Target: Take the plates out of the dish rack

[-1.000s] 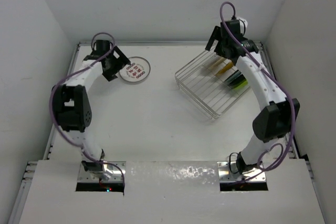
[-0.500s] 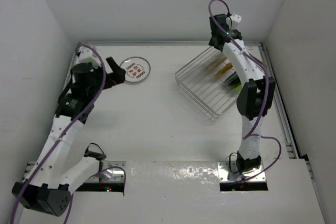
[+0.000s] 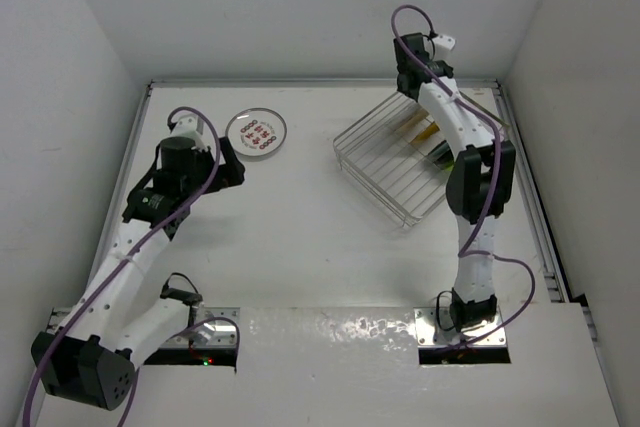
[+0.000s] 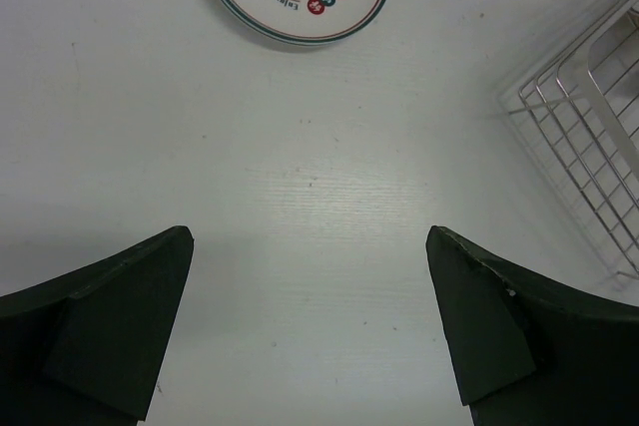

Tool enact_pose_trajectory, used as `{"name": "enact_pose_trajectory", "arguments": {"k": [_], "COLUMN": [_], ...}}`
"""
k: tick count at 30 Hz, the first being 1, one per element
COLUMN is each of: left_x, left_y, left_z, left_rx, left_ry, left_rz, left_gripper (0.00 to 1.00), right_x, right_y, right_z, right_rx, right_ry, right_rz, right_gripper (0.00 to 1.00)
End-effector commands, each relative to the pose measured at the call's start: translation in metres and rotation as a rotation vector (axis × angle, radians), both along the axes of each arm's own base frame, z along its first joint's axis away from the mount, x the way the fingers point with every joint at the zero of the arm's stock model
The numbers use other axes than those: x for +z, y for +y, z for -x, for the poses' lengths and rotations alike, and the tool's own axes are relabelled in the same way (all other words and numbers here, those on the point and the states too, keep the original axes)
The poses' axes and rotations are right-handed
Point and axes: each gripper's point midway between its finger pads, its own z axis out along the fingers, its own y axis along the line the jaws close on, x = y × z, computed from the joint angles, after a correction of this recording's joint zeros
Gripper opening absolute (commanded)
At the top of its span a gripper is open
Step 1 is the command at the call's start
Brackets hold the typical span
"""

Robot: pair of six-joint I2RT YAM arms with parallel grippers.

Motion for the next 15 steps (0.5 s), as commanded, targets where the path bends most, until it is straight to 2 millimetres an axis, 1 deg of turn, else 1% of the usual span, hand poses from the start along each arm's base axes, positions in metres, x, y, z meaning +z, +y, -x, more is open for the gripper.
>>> {"name": "enact_pose_trajectory", "arguments": {"k": [1, 2, 6, 8, 10, 11, 13, 14, 15], "left_x": [0.009, 0.009, 0.01, 0.01, 0.009, 0.009, 0.009, 0.009, 0.01], "left_y": [0.003, 0.003, 0.004, 0.003, 0.003, 0.003, 0.004, 0.004, 0.004], "left_z": [-0.007, -0.006, -0.006, -0.007, -0.007, -0.007, -0.007, -0.007, -0.007], "left_rx": [0.006, 0.006, 0.007, 0.007, 0.007, 0.007, 0.009, 0.009, 0.009], "left_ry": [-0.044, -0.044, -0.047, -0.047, -0.044, -0.044, -0.044, -0.044, -0.046], "left_rz": [-0.008, -0.008, -0.011, -0.011, -0.011, -0.011, -0.012, -0.012, -0.011], "left_gripper": [1.0, 1.0, 1.0, 1.0, 1.0, 1.0, 1.0, 1.0, 1.0], "right_x": [0.009, 0.004, -0.002, -0.003, -0.004, -0.001, -0.005, -0.005, -0.007], "right_y": [-0.004, -0.003, -0.004, -0.002, 0.0, 0.0, 0.0, 0.0, 0.0], "right_z": [-0.011, -0.012, -0.015, -0.017, -0.018, -0.019, -0.019, -0.02, -0.019], "right_rx": [-0.033, -0.035, -0.043, -0.042, -0.038, -0.04, -0.043, -0.044, -0.047], "right_ry": [-0.056, -0.048, -0.045, -0.05, -0.056, -0.062, -0.051, -0.052, -0.045], "right_rz": [-0.01, -0.013, -0.027, -0.036, -0.045, -0.048, -0.048, -0.049, -0.047], "right_gripper": [0.56, 0.56, 0.55, 0.47, 0.45, 0.41, 0.36, 0.3, 0.27]}}
